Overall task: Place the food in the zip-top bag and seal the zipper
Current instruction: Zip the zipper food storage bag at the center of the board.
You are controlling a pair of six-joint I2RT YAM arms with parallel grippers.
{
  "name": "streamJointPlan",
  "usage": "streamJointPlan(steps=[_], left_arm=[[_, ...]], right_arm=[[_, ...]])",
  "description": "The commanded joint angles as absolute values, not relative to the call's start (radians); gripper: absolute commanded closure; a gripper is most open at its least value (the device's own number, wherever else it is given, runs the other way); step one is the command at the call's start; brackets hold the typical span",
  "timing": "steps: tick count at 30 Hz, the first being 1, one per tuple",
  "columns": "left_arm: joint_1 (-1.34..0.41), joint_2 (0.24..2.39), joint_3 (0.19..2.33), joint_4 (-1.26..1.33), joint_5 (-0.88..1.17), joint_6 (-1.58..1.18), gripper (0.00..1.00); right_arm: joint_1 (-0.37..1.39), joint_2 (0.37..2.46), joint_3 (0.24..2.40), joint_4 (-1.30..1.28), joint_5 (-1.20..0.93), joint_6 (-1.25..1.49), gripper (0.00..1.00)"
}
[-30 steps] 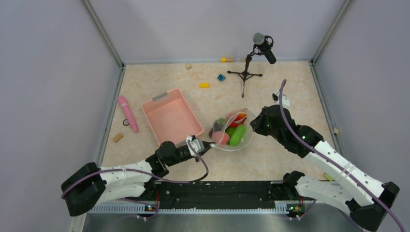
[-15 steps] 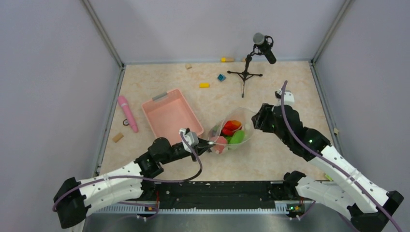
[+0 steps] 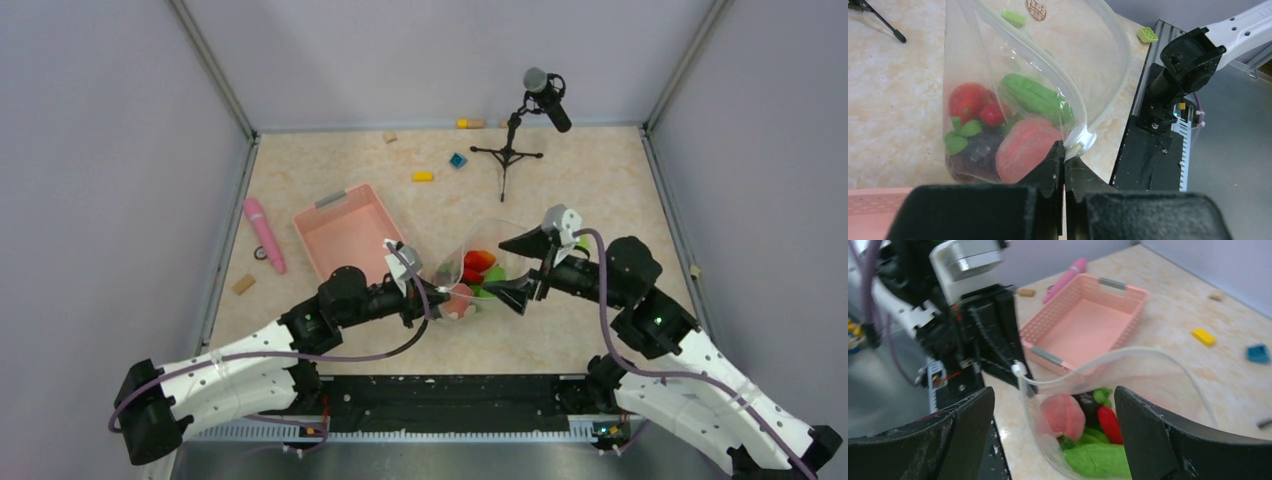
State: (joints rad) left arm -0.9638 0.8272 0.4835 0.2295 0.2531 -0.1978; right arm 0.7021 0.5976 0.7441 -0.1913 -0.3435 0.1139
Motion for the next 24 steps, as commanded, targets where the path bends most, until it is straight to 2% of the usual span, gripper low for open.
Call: streamJointPlan(steps=[1,4,12,18,24], left_arm=[[-0.968,0.815,0.544,0.18,0.241,-0.262,1.0],[-0.969,0.812,0.554,0.162,0.241,-0.28,1.0],[-0.973,0.814,0.577,0.125,0.216,-0.306,1.0],[-0.977,0.809,0.582,0.119,0.222,-0.316,1.0],[-0.98,0.798,0.584,0.127,0.243,-0.314,1.0]], right_arm=[[0.695,0.718,0.788,-0.081,-0.792,-0.063,0.12],[0.705,0.82,0.858,-0.146,-0.885,-0.174,0.16],[0.795,0.959,0.949,-0.273,-0.887,-0.406,0.25],[0.833,0.986,0.954,-0.267,-0.888,-0.435,0.32],[0.881,1.012,0.958,-0.234,-0.766,-0.401,0.35]])
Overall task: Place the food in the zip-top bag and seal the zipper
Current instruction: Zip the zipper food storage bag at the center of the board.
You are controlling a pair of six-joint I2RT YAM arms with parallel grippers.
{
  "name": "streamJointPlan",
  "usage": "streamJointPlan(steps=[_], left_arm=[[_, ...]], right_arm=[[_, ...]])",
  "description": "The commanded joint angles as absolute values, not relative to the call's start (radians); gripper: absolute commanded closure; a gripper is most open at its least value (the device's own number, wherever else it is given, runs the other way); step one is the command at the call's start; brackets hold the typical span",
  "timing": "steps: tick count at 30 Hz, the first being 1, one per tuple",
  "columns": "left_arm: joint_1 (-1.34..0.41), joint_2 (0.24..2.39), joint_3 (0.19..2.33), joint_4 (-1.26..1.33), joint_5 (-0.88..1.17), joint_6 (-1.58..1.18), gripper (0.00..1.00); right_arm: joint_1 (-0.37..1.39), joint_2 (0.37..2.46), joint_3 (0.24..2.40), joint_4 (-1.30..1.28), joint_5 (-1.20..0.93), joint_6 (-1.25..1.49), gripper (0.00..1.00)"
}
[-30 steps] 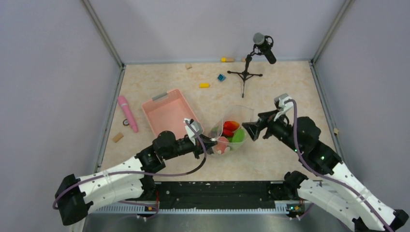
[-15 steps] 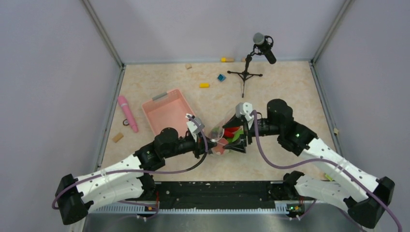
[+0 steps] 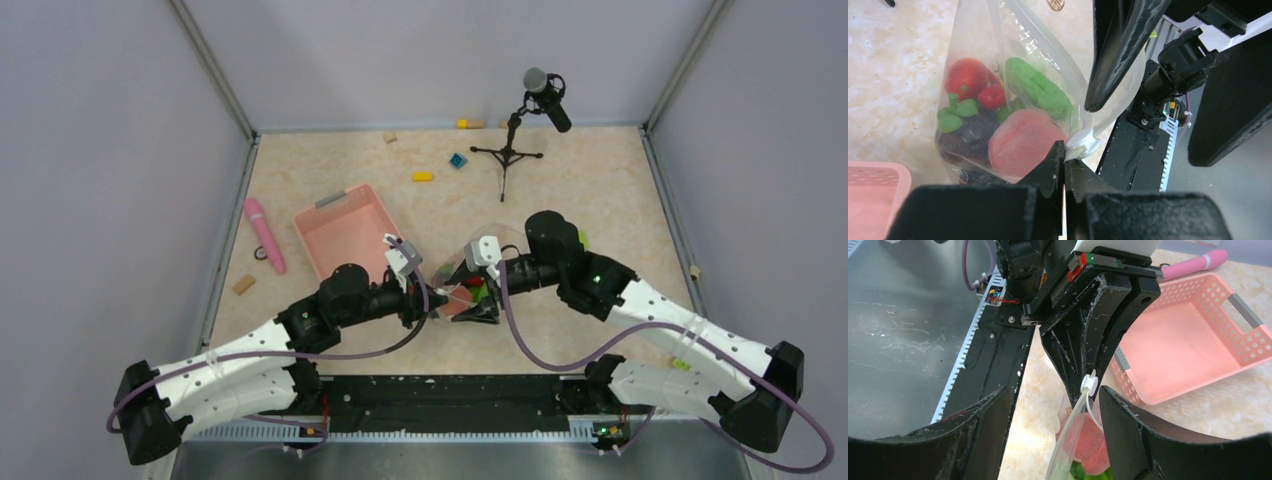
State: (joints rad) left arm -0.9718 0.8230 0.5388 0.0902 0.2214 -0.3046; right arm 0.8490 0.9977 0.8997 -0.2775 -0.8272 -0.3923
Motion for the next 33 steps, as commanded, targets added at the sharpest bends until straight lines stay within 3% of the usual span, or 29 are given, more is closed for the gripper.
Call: streamJointPlan(steps=[1,10,22,26,33], left_arm=[[-0.98,0.799,0.583,0.129,0.245,-0.314,1.0],[-0.984,0.806,0.59,0.124,0.255,-0.313,1.0],[-0.988,0.807,0.589,0.115,0.256,-0.304,1.0],[-0.988,0.803,0.584,0.117,0.249,-0.302,1.0],[-0.989,0.77,0.566,0.125,0.235,-0.304,1.0]], right_arm=[[0.883,1.019,0.957,-0.229,-0.761,-0.398,0.36],[0.898,1.086,0.991,-0.231,-0.722,-0.383,0.46],[0.903,1.104,1.009,-0.25,-0.699,-0.383,0.78],[0.903,1.099,1.011,-0.26,-0.691,-0.387,1.0],[0.902,1.082,1.004,-0.292,-0.632,-0.401,1.0]])
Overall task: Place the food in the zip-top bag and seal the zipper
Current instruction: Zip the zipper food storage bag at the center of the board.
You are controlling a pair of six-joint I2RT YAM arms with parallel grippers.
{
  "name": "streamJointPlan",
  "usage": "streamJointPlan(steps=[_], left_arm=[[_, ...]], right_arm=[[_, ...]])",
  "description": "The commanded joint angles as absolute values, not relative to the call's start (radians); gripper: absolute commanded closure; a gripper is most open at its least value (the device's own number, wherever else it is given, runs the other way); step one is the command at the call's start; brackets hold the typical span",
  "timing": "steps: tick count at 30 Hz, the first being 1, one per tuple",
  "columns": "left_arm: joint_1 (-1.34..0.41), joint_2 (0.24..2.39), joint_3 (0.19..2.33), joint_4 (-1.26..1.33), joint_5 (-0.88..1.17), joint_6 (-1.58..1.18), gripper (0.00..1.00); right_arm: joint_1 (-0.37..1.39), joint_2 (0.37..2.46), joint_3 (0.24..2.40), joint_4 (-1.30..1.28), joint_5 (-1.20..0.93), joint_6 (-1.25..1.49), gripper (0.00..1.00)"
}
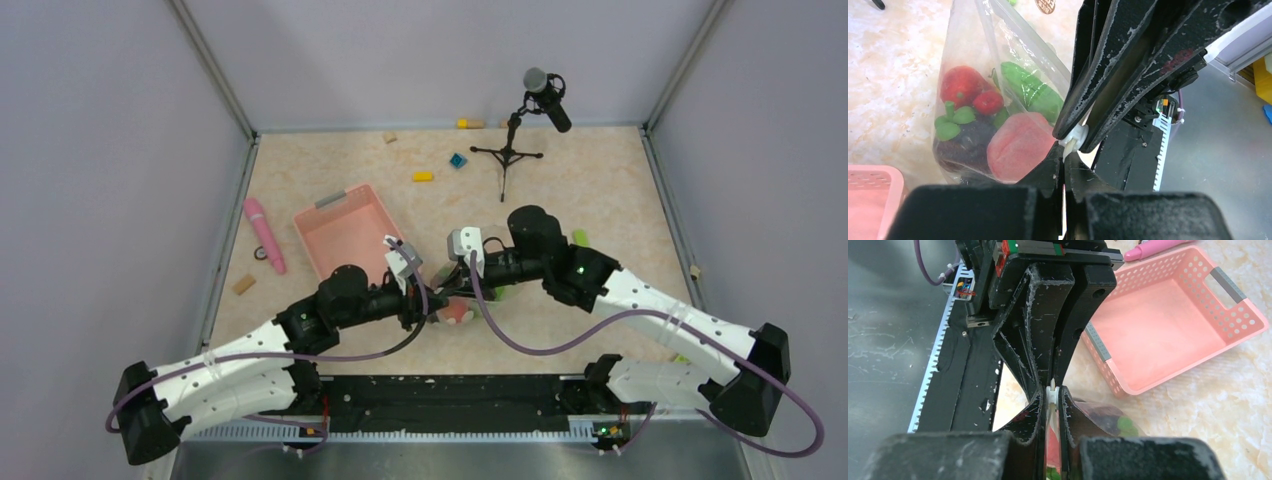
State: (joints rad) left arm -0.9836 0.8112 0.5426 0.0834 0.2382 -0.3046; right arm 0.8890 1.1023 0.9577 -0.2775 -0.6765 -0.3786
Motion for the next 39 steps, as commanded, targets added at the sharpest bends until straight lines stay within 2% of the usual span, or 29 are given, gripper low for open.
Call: streamJointPlan(steps=[1,11,18,39], left_arm=[[-0.988,0.76,0.56,0.124,0.221,-0.306,1.0],[-0.989,0.662,0.517,0.082,0.092,-0.318,1.0],[-0.988,0.612,0.516,0.008,-0.099,-0.34,1.0],[-0.988,0.521,0.468,-0.029,-0.442,-0.459,1.0]], right_arm=[[0.902,1.078,1.002,-0.299,-0.617,-0.405,1.0],[0.902,1.041,0.992,-0.33,-0.561,-0.416,1.0],[0.902,1.033,0.988,-0.324,-0.523,-0.394,1.0],[0.902,0.922,0.886,-0.218,-0.281,-0.152,1.0]])
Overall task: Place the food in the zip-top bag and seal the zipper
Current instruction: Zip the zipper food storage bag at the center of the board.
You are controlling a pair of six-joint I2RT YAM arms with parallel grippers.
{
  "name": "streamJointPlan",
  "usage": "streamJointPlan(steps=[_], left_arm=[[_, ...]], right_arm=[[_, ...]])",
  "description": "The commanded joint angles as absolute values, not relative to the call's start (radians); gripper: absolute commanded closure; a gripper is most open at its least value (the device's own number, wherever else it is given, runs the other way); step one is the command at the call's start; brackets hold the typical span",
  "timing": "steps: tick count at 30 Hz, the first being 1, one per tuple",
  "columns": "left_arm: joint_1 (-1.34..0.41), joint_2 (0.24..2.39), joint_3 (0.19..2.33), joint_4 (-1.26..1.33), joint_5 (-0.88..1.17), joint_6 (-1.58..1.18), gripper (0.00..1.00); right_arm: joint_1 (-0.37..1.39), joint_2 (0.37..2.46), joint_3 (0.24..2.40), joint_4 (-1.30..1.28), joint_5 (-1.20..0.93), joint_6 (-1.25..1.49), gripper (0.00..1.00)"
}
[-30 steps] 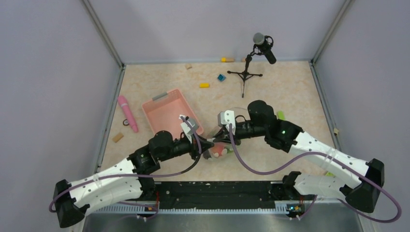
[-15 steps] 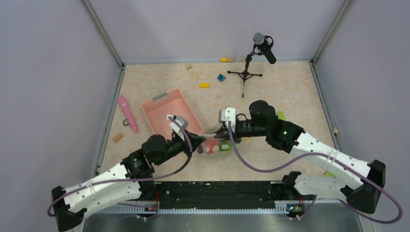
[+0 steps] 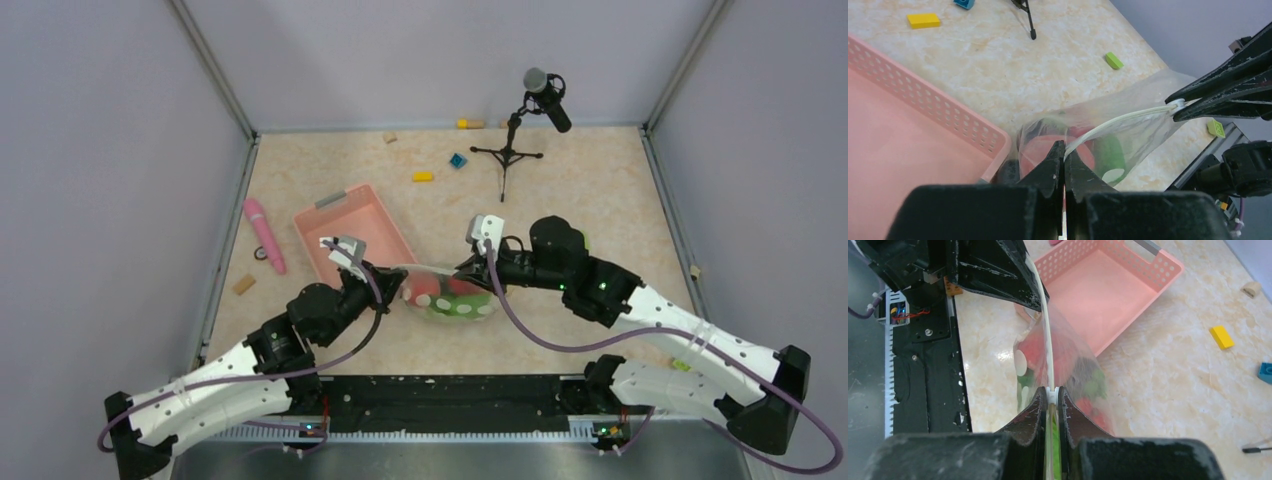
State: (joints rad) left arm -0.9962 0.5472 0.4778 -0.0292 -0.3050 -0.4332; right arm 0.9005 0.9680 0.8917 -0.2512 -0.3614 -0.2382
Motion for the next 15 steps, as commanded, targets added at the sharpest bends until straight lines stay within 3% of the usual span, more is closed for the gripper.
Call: streamJointPlan(steps=[1,15], left_arm=[[-0.988,0.519,0.467,-0.03,-0.458,-0.464,1.0],[-0.988,0.529,0.476,-0.099,-0.676,-0.551,1.0]], right_arm=[[0.903,0.919,0.884,-0.218,-0.262,-0.136,1.0],[0.903,0.912,0.847,-0.268,-0.024,0.085,1.0]])
